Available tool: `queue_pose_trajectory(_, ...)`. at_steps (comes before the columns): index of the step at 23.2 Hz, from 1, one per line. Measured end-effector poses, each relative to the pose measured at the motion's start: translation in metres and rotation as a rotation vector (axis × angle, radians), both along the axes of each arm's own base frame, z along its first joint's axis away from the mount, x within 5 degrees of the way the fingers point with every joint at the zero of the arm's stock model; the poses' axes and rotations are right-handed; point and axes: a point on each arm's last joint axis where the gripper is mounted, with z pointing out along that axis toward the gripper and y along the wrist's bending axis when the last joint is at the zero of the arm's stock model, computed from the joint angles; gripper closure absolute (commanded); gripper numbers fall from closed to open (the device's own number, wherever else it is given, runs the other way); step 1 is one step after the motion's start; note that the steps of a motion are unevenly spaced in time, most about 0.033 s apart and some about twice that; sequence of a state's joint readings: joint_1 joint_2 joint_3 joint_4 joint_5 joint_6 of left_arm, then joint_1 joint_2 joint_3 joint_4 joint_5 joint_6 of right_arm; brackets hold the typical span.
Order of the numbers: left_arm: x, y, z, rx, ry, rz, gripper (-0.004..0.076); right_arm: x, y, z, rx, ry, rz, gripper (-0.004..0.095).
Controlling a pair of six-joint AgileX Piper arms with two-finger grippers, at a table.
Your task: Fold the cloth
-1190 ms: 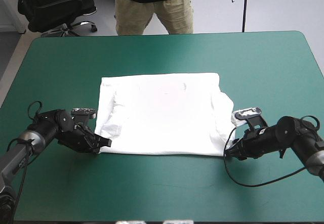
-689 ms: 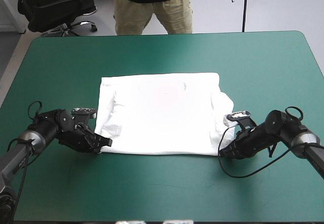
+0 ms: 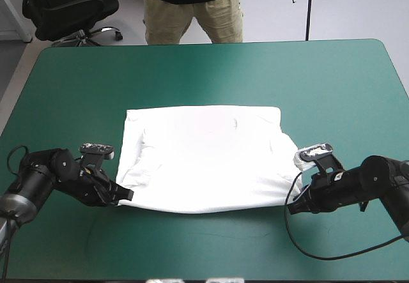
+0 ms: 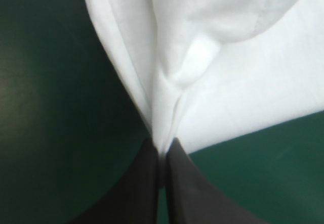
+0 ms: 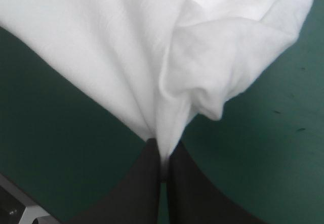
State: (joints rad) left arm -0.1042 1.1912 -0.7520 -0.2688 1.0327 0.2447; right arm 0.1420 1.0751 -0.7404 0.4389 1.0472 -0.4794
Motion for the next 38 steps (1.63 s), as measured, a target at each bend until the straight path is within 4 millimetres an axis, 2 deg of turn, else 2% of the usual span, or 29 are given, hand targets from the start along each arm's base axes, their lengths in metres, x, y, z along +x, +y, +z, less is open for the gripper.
queue_pose_trajectory(4, 0.000, 0.001, 0.028, 0.006, -0.096, 0.003, 0.0741, -0.004, -0.002, 0.009, -0.020, -0.010, -0.007, 0.0921)
queue_pose_trajectory(8, 0.011, 0.003, 0.049, 0.019, -0.187, 0.026, 0.0741, 0.002, -0.003, 0.026, -0.025, -0.067, -0.015, 0.0926)
queue_pose_trajectory(10, 0.026, 0.002, 0.057, 0.017, -0.229, 0.043, 0.0741, 0.013, -0.003, 0.042, -0.019, -0.130, -0.029, 0.0926)
queue_pose_trajectory(12, 0.040, 0.001, 0.058, 0.017, -0.237, 0.052, 0.0741, 0.024, -0.004, 0.049, -0.019, -0.162, -0.043, 0.0926)
queue_pose_trajectory(17, 0.082, -0.003, 0.053, 0.014, -0.249, 0.076, 0.0741, 0.072, -0.008, 0.064, -0.020, -0.228, -0.067, 0.0925)
queue_pose_trajectory(18, 0.100, -0.005, 0.051, 0.012, -0.265, 0.087, 0.0741, 0.094, -0.008, 0.065, -0.008, -0.231, -0.068, 0.0925)
queue_pose_trajectory(21, 0.145, -0.009, 0.045, 0.007, -0.310, 0.102, 0.0741, 0.150, -0.002, 0.053, 0.032, -0.204, -0.048, 0.0926)
queue_pose_trajectory(22, 0.153, -0.010, 0.045, 0.005, -0.320, 0.105, 0.0741, 0.160, -0.001, 0.047, 0.039, -0.191, -0.049, 0.0926)
queue_pose_trajectory(23, 0.168, -0.011, 0.040, 0.001, -0.320, 0.115, 0.0741, 0.179, 0.001, 0.040, 0.049, -0.180, -0.049, 0.0926)
queue_pose_trajectory(25, 0.183, -0.012, 0.031, -0.006, -0.312, 0.131, 0.0741, 0.199, 0.003, 0.033, 0.056, -0.174, -0.051, 0.0925)
queue_pose_trajectory(28, 0.197, -0.013, 0.017, -0.011, -0.292, 0.142, 0.0741, 0.224, 0.005, 0.024, 0.058, -0.169, -0.044, 0.0921)
queue_pose_trajectory(30, 0.200, -0.014, 0.013, -0.009, -0.284, 0.145, 0.0741, 0.229, 0.005, 0.021, 0.057, -0.167, -0.043, 0.0881)
queue_pose_trajectory(31, 0.201, -0.013, 0.011, -0.006, -0.282, 0.144, 0.0741, 0.230, 0.005, 0.020, 0.055, -0.162, -0.041, 0.0837)
queue_pose_trajectory(32, 0.201, -0.013, 0.010, -0.003, -0.282, 0.145, 0.0738, 0.232, 0.005, 0.018, 0.051, -0.159, -0.041, 0.0722)
queue_pose_trajectory(33, 0.202, -0.013, 0.010, 0.001, -0.290, 0.146, 0.0728, 0.233, 0.004, 0.016, 0.040, -0.156, -0.038, 0.0649)
queue_pose_trajectory(34, 0.203, -0.012, 0.010, 0.004, -0.297, 0.147, 0.0678, 0.233, 0.004, 0.015, 0.036, -0.155, -0.037, 0.0513)
queue_pose_trajectory(35, 0.204, -0.012, 0.012, 0.006, -0.311, 0.145, 0.0616, 0.233, 0.004, 0.014, 0.033, -0.154, -0.036, 0.0448)
queue_pose_trajectory(36, 0.205, -0.012, 0.014, 0.009, -0.319, 0.139, 0.0502, 0.233, 0.004, 0.015, 0.033, -0.154, -0.036, 0.0379)
queue_pose_trajectory(38, 0.209, -0.011, 0.024, 0.018, -0.352, 0.122, 0.0329, 0.235, 0.002, 0.019, 0.028, -0.171, -0.037, 0.0380)
